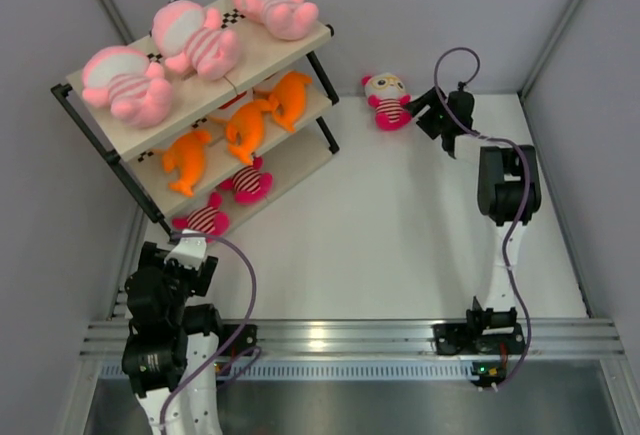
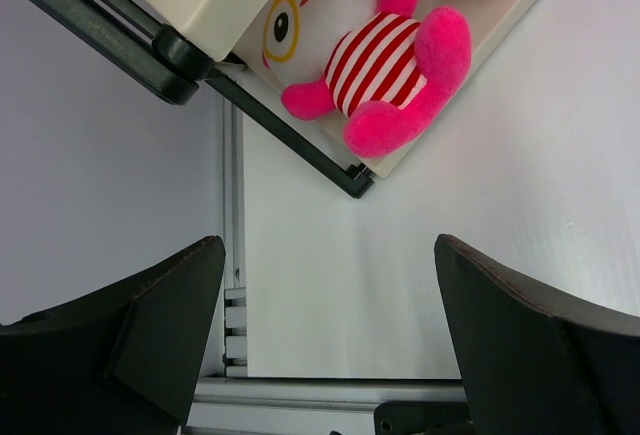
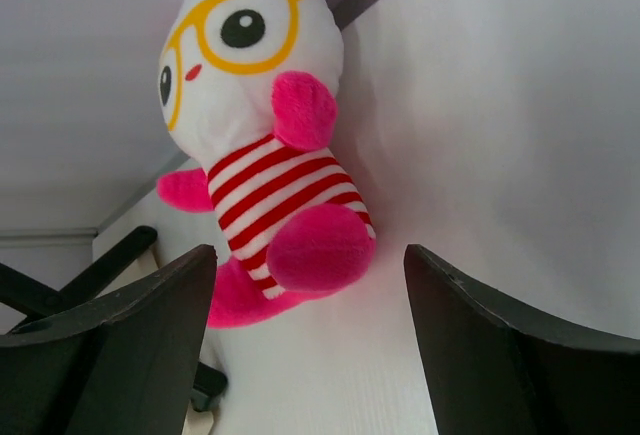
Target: Place and organize the stuffed toys onto the shelf
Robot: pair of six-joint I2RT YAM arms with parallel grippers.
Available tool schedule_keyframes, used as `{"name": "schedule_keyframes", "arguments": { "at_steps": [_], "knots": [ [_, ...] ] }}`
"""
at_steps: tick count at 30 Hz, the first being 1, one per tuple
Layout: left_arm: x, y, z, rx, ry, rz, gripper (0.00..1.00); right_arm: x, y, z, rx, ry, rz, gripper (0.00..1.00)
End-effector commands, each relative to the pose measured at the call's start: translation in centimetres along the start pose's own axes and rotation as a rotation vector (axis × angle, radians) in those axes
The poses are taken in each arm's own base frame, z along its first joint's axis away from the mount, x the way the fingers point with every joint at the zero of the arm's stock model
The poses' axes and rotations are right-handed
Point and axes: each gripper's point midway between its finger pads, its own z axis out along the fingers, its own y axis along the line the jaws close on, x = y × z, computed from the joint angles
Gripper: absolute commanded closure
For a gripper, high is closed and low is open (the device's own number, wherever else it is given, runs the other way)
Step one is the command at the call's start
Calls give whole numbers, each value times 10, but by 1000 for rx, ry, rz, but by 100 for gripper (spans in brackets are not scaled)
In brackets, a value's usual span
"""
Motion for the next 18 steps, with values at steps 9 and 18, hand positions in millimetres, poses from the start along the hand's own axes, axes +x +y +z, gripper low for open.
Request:
{"name": "schedule_keyframes", "arguments": {
  "at_steps": [9, 18],
  "knots": [
    [-12, 6, 8, -16, -45, 16, 8, 14, 9, 30, 18, -88, 71, 53],
    [-14, 7, 6, -27, -65, 21, 8, 8, 73, -66, -161, -63, -261, 100]
  ]
}}
